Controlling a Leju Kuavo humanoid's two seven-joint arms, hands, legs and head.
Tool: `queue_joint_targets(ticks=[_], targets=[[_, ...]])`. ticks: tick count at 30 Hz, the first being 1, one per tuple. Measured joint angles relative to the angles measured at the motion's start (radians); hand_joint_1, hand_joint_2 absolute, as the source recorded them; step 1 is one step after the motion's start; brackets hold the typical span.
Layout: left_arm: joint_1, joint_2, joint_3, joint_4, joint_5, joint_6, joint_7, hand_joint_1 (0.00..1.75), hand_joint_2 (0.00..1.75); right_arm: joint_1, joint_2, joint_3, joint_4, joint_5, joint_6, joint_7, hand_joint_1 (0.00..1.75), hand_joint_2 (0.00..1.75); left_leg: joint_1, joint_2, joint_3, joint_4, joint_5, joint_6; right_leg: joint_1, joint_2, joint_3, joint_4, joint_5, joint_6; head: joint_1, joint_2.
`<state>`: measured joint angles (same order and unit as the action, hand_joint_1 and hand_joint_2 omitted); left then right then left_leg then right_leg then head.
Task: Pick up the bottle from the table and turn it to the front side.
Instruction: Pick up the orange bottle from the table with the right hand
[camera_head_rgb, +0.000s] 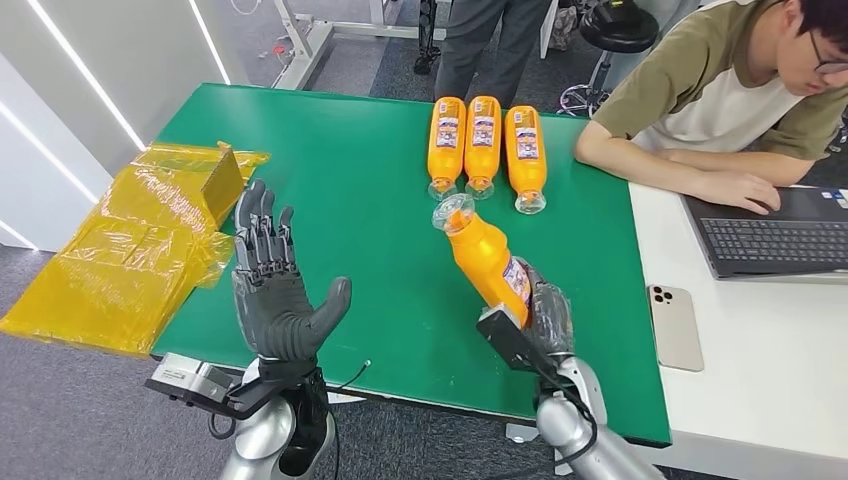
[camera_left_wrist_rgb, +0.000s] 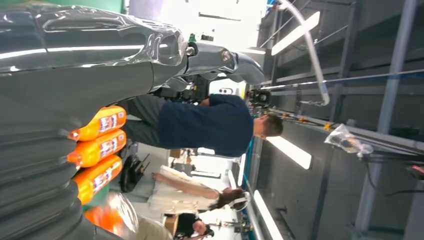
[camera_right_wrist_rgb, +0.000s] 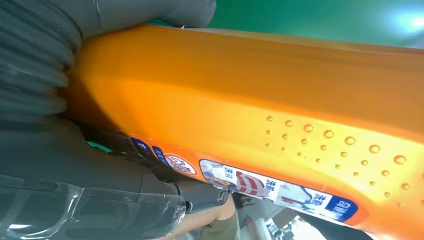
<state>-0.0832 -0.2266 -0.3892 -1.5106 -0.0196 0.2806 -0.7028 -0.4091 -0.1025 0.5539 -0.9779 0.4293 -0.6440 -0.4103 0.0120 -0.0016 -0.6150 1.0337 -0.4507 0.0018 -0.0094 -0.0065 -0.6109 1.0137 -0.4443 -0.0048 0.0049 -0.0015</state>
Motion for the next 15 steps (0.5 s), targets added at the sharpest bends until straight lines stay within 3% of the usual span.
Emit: queue_joint_targets(ticks=[4,8,15], targets=[[0.000,0.000,0.000,0.002,0.017,-0.036,0.000,0.00,1.75,0.088,0.055,-0.042,-0.094,-0.008,-0.038,-0.073,1.75,1.75,0.000,0.001,0.000,0.000,-0.001,-0.001,0.000,0.000,0.000,0.000,0.000,0.000,0.000,0.000],[-0.004,-0.002,0.000,0.036,0.063,-0.154,0.000,0.00,1.75,0.142,0.100,-0.078,-0.167,0.008,-0.039,-0.120,1.75,1.75,0.000,0.001,0.000,0.000,-0.001,-0.001,0.000,0.000,0.000,0.000,0.000,0.000,0.000,0.000],[-0.026,-0.006,-0.010,0.189,0.062,-0.259,0.034,0.00,1.75,0.197,0.143,-0.099,-0.257,0.095,-0.033,-0.097,1.75,1.75,0.000,0.002,0.001,0.000,-0.001,-0.001,0.000,0.001,-0.001,0.000,0.000,0.000,0.000,0.000]])
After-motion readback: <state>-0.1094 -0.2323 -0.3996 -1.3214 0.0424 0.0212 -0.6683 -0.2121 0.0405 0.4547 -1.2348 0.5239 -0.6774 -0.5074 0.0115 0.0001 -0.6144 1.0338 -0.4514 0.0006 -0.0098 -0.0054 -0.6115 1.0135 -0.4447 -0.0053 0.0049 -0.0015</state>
